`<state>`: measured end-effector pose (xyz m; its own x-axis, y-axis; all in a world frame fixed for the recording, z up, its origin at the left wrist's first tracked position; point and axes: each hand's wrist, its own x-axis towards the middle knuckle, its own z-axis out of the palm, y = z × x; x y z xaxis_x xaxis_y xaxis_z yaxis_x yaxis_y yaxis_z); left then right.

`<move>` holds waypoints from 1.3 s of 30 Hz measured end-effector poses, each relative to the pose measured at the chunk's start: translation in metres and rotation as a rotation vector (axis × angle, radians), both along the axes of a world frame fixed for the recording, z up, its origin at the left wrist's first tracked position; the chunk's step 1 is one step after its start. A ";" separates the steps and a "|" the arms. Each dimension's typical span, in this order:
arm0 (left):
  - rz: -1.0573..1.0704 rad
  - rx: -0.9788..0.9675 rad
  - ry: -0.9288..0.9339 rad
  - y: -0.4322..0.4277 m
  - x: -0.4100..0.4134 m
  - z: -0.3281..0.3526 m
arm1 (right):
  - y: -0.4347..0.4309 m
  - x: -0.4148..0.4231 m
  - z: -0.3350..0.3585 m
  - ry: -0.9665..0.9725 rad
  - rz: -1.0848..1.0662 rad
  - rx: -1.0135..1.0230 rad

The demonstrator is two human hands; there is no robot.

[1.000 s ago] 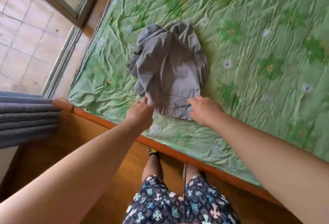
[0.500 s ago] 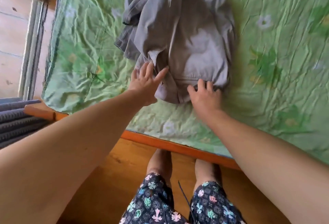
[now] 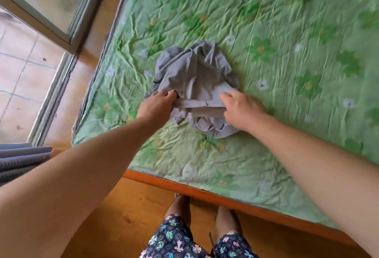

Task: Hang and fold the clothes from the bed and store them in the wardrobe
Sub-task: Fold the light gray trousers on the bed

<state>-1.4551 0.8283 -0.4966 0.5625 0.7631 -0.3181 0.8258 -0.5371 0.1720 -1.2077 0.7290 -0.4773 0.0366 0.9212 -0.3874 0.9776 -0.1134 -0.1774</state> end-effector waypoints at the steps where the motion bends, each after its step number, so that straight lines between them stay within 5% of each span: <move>1: -0.004 0.022 -0.006 0.007 0.000 0.022 | 0.004 0.005 0.023 -0.029 0.025 0.031; 12: 0.013 0.417 -0.136 0.059 0.041 0.273 | 0.046 0.079 0.274 -0.391 0.083 0.378; 20: 0.087 0.458 -0.394 0.093 0.079 0.422 | 0.038 0.144 0.387 -0.505 -0.261 0.356; 24: 0.157 0.503 -0.281 0.102 0.099 0.462 | 0.028 0.169 0.412 -0.297 -0.484 0.357; 30: -0.131 0.275 0.118 0.085 0.133 0.486 | 0.045 0.161 0.455 0.086 -0.667 0.645; 34: -0.245 -0.022 -0.084 0.041 0.198 0.450 | 0.054 0.147 0.464 0.179 -0.589 0.753; 39: -0.184 0.078 -0.373 0.022 0.250 0.427 | 0.044 0.158 0.456 0.158 -0.501 0.768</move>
